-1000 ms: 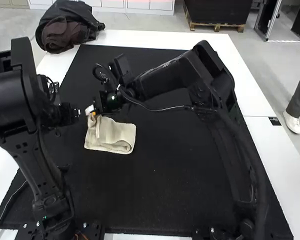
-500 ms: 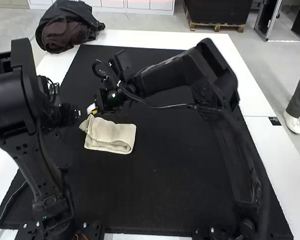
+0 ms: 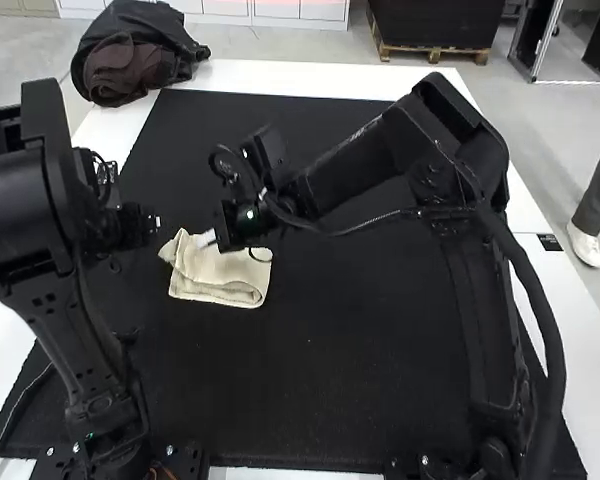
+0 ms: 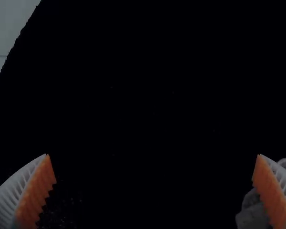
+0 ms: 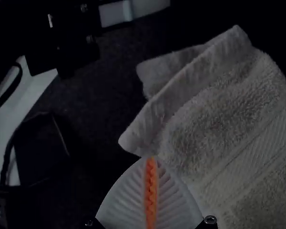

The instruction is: Fold the towel.

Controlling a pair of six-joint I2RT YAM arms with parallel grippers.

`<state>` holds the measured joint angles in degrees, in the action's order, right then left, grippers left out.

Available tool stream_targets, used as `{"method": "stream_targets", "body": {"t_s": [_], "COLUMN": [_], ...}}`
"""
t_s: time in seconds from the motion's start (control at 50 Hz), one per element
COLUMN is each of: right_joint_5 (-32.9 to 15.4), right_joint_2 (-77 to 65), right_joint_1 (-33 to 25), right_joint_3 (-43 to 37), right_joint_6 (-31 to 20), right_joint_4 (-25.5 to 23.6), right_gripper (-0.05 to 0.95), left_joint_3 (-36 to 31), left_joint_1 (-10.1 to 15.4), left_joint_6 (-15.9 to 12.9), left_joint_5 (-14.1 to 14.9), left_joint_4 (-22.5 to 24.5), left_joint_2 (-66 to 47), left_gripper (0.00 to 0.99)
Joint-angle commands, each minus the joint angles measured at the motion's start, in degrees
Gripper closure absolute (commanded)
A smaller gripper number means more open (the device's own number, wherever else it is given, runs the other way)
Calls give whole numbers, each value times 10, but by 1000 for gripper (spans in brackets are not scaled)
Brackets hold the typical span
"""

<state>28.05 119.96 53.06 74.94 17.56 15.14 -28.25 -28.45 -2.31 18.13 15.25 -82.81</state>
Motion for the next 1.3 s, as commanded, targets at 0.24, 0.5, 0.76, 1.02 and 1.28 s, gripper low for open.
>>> {"method": "stream_targets", "body": {"t_s": [0.24,0.5,0.76,1.02,1.28], "right_joint_5": [8,6,3,2,1], "right_joint_2": [12,51,99,111,-25], "right_joint_1": [-14,-25,-26,-27,-59], "right_joint_3": [-41,-55,-75,-89,-83], "right_joint_6": [7,10,15,43,56], "right_joint_4": [83,122,177,238,185], "right_gripper": [920,921,920,920,920], "left_joint_3": [-3,-7,-7,-7,-28], "left_joint_1": [5,5,3,1,5], "left_joint_6": [0,5,7,7,12], "left_joint_5": [-1,-1,-1,-1,0], "left_joint_4": [1,-15,-33,-44,-72], "left_joint_2": [44,68,81,99,130], "left_gripper": [30,30,30,30,30]}}
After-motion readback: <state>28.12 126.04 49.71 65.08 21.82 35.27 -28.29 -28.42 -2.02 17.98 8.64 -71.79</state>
